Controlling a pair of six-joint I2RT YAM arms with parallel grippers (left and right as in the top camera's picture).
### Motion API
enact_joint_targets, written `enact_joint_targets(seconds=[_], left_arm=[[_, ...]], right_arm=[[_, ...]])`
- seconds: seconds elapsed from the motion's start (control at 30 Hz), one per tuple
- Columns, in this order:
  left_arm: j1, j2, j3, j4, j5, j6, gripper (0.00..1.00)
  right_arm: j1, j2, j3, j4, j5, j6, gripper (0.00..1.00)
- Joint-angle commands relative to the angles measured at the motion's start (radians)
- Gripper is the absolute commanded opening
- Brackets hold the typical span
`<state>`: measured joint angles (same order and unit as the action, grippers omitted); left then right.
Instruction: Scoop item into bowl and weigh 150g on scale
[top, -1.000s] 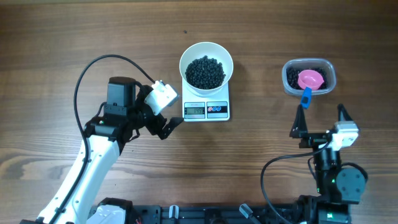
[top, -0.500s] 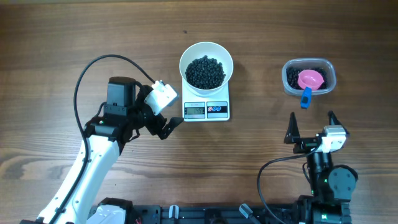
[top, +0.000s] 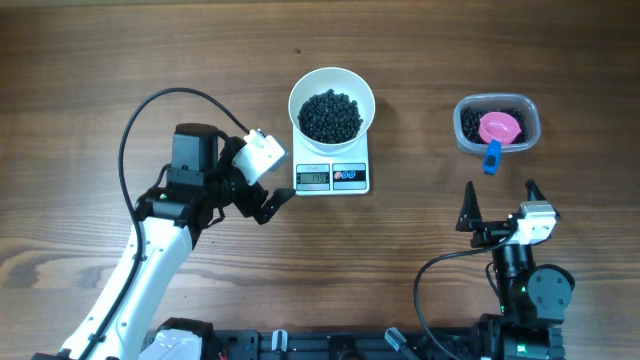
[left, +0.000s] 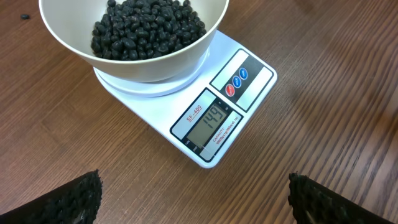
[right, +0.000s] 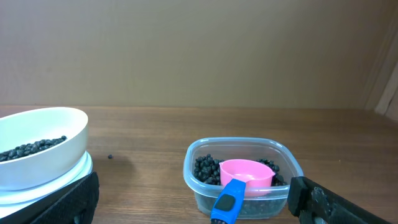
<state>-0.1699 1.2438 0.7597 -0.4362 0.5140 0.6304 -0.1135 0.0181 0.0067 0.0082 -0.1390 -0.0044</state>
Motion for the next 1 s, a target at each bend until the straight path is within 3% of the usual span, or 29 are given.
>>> enact_joint_targets(seconds=[0.0, 0.7, 0.87, 0.9, 0.97], left_arm=[[0.004, 0.003, -0.004, 0.002, 0.001, -0.006, 1.0], [0.004, 0.003, -0.004, 0.001, 0.001, -0.007, 1.0], [0.004, -0.021, -0.005, -0.063, 0.001, -0.006, 1.0], [0.004, -0.038, -0.006, -0.077, 0.001, -0.006, 0.98], [0.004, -0.109, -0.008, -0.114, -0.022, -0.006, 0.86]], right_arm=[[0.004, -0.014, -0.002, 0.003, -0.018, 0.011, 1.0], [0.004, -0.014, -0.002, 0.003, -0.018, 0.011, 1.0], [0.004, -0.014, -0.002, 0.003, -0.018, 0.011, 1.0], [0.004, -0.014, -0.002, 0.003, -0.018, 0.011, 1.0], [0.004, -0.014, -0.002, 0.003, -0.018, 0.011, 1.0]])
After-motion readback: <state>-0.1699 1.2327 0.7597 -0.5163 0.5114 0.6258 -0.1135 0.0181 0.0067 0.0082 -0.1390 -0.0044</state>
